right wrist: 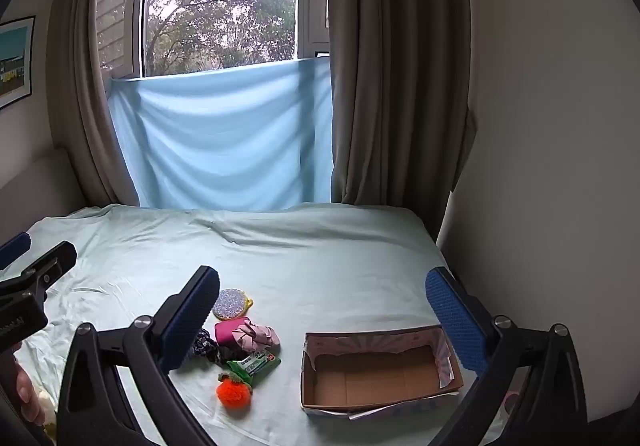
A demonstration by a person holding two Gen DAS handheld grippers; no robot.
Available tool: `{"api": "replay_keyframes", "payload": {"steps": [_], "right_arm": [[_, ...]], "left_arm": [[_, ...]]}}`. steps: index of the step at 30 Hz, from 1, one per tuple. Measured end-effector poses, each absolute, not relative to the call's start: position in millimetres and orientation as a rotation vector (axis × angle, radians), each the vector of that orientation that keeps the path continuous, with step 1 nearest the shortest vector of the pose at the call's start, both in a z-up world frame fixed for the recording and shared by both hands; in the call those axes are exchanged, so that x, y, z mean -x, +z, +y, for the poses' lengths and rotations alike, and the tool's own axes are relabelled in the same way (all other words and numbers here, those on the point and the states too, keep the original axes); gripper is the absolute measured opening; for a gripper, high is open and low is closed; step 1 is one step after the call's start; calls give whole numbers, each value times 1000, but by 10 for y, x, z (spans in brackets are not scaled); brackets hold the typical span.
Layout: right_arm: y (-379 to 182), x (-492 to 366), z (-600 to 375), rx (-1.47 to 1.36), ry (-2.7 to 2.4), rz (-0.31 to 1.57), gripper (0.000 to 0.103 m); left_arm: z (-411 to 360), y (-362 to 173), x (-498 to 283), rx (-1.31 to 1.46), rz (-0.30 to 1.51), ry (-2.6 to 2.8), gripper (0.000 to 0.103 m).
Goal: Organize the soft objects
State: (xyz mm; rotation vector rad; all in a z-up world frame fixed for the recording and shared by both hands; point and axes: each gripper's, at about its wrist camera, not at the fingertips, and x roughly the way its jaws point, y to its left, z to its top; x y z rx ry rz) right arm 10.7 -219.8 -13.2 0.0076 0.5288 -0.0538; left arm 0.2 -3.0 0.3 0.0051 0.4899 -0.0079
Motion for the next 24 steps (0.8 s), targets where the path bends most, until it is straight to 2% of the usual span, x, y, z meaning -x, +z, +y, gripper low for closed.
{"api": "replay_keyframes", "payload": {"steps": [24], "right_arm": [[-156, -55, -2223, -11, -57, 535, 103]], "left_arm": [[-67, -32, 16, 5, 486, -15, 102]]}}
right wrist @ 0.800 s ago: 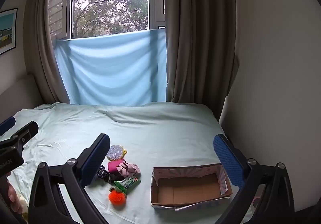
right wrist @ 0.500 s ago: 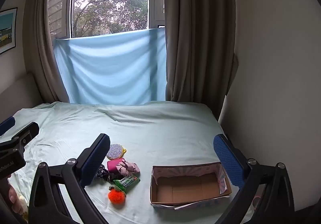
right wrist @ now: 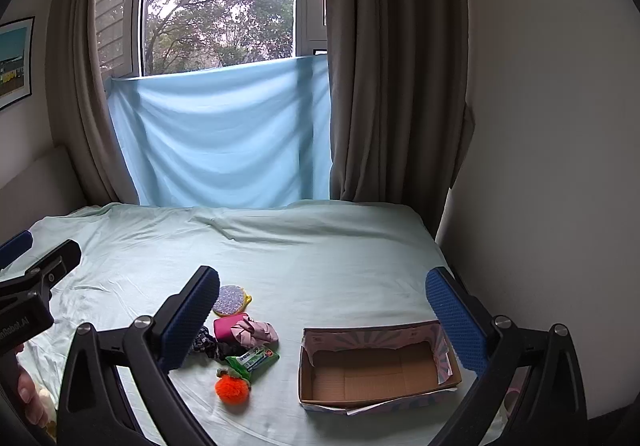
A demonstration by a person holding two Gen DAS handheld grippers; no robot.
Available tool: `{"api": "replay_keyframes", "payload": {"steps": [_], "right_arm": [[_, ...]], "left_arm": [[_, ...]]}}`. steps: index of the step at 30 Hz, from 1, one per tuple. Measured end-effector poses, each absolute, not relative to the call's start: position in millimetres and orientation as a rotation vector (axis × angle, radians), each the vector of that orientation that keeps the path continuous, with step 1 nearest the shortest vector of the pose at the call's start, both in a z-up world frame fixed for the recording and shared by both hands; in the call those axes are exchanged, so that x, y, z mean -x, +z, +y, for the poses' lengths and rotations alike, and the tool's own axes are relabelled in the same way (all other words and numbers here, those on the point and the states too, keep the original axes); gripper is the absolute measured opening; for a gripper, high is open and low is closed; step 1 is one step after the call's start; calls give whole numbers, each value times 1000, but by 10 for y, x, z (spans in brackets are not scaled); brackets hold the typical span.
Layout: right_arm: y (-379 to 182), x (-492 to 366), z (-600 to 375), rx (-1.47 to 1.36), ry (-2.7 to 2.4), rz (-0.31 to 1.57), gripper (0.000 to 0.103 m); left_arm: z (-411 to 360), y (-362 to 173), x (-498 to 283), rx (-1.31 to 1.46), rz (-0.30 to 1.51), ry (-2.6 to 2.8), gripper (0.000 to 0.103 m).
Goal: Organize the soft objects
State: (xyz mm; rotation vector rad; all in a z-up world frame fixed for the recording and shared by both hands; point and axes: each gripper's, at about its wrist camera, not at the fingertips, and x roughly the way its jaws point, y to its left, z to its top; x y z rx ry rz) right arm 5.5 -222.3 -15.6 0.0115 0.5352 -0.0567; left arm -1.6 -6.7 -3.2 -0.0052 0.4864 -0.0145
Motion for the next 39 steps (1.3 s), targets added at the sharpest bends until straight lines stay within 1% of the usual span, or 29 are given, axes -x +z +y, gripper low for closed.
{"api": "replay_keyframes", "payload": {"steps": [39], "right_arm": [[-189, -51, -2295, -33, -40, 538, 103]], "left_arm": [[-107, -51, -16, 14, 491, -17, 102]]}}
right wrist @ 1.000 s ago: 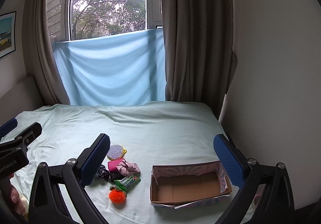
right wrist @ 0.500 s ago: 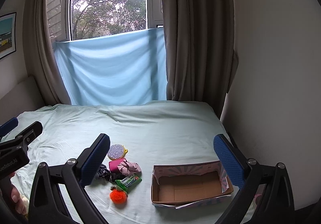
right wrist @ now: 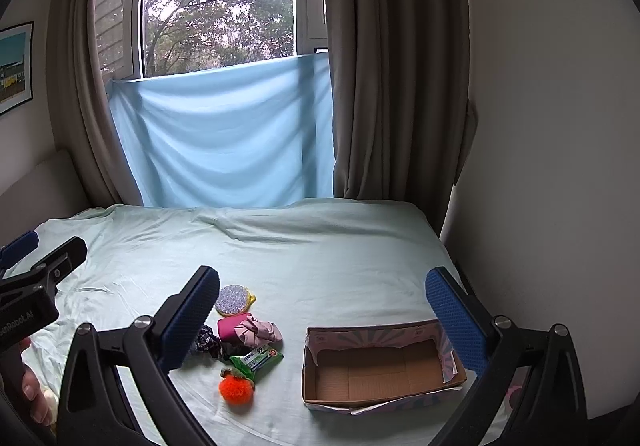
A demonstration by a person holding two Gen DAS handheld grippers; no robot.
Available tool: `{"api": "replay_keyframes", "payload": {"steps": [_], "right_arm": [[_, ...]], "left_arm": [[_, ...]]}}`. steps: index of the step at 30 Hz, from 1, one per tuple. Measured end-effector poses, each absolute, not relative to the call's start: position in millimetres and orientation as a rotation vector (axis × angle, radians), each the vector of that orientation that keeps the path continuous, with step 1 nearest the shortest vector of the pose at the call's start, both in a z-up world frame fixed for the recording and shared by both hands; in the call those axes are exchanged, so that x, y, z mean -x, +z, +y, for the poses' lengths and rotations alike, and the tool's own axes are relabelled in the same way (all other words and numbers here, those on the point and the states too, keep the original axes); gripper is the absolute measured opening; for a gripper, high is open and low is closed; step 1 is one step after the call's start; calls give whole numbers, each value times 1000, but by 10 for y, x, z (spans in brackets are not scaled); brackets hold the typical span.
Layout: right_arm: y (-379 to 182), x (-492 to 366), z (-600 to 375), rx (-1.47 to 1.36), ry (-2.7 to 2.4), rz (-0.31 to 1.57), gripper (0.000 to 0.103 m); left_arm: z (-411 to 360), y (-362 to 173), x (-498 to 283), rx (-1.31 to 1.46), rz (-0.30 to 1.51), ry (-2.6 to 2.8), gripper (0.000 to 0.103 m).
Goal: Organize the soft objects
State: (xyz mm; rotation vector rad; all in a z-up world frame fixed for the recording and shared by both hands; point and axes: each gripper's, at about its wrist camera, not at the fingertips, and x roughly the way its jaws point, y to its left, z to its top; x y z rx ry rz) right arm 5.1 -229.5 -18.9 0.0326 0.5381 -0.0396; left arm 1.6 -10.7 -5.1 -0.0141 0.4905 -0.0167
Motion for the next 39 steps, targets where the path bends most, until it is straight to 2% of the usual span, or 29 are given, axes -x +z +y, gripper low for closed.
{"api": "replay_keyframes", "payload": {"steps": [39], "right_arm": [[-164, -30, -2259, -30, -28, 535, 103]], "left_arm": [[-139, -36, -41, 15, 501, -26, 102]]}}
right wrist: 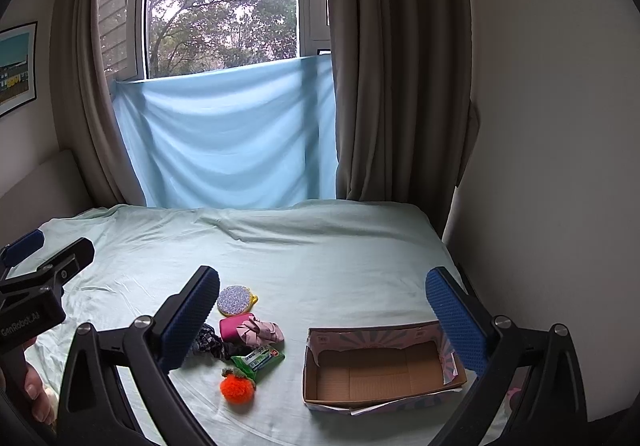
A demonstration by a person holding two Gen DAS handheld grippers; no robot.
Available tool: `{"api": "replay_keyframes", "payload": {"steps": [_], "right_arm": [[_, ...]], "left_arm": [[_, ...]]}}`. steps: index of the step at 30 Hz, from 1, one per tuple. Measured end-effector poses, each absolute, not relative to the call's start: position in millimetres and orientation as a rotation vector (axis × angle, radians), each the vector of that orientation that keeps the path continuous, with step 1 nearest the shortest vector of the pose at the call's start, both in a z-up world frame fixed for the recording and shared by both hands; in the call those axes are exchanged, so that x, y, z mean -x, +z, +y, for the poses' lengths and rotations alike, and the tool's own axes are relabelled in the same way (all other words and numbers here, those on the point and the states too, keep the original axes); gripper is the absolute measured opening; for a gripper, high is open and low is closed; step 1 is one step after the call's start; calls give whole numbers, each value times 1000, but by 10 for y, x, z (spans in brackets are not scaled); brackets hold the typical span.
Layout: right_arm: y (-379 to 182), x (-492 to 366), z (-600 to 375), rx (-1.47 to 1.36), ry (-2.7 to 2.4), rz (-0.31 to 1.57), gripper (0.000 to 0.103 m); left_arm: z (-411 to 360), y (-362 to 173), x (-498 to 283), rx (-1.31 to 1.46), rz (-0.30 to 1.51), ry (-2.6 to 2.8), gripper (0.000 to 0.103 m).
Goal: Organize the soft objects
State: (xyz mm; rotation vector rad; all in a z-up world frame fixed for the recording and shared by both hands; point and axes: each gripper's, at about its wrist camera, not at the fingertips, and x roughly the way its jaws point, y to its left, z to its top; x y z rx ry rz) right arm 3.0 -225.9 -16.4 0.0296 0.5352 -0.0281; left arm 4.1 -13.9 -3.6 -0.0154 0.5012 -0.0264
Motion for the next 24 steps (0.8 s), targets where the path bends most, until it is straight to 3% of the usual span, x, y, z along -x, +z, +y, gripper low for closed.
{"api": "replay_keyframes", "payload": {"steps": [8, 24], "right_arm": [[-113, -118, -2266, 0, 12, 561, 103], [-1076, -372, -1400, -58, 19, 714, 103]], "left_arm": [[-5, -52, -93, 49, 547, 12, 102], [1137, -1260, -528, 14, 757, -105, 102]]}}
